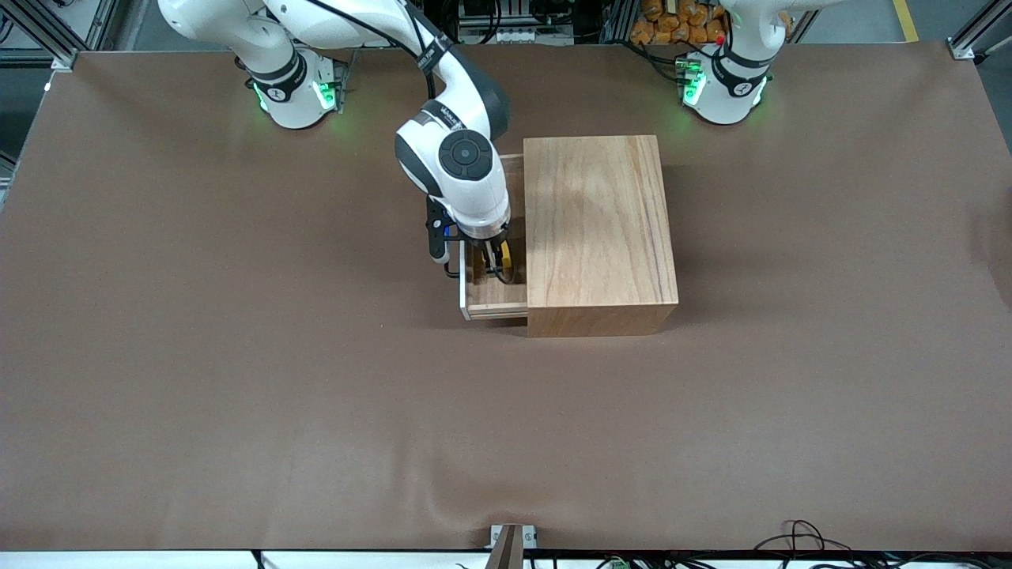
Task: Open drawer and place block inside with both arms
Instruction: 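Lower the cube into the drawer and open the right gripper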
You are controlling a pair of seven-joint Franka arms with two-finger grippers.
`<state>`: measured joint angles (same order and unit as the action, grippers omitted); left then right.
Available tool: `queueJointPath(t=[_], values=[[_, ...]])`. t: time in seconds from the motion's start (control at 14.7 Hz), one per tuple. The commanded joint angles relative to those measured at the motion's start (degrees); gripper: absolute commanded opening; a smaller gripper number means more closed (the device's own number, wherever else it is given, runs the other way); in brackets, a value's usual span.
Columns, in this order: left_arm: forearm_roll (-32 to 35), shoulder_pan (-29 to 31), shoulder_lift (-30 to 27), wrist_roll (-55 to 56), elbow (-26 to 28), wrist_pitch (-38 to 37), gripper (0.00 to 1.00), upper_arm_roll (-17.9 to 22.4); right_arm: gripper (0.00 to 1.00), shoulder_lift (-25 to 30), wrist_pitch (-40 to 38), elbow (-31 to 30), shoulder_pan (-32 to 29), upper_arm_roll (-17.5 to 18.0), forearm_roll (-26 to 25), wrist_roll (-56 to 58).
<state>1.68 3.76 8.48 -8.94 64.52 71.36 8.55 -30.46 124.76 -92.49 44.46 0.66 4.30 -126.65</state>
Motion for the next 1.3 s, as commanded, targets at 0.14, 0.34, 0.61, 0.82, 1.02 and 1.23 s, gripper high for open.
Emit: queueJointPath(t=[0.14, 0.34, 0.61, 0.82, 1.02, 1.23], values=[[-0.2, 0.6, -3.4, -1.0, 4.8, 2.6, 1.0, -0.6, 1.0, 3.6, -3.0, 2.1, -0.3, -0.8, -1.0, -0.8], [-0.3, 1.5, -6.1, -2.4, 10.1, 4.3, 1.0, -0.7, 1.0, 7.6, -8.3, 3.4, -2.8, -0.8, -0.7, 3.4], [-0.3, 1.5, -12.8, -2.4, 21.4, 10.6, 1.0, -0.7, 1.0, 12.8, -17.5, 3.3, -7.7, -0.8, 0.0, 21.0], [-0.3, 1.4, -14.1, -2.5, 22.6, 10.2, 1.0, -0.8, 1.0, 16.0, -21.5, 3.2, -15.0, -0.8, 4.1, 35.5], [-0.3, 1.4, -14.4, -2.6, 22.8, 10.1, 1.0, -0.8, 1.0, 18.8, -28.2, 3.2, -21.2, -0.8, 5.9, 51.7], [-0.3, 1.4, -14.5, -3.9, 22.8, 10.0, 1.0, -0.9, 1.0, 22.0, -33.6, 2.8, -27.3, -0.8, 5.9, 67.2]])
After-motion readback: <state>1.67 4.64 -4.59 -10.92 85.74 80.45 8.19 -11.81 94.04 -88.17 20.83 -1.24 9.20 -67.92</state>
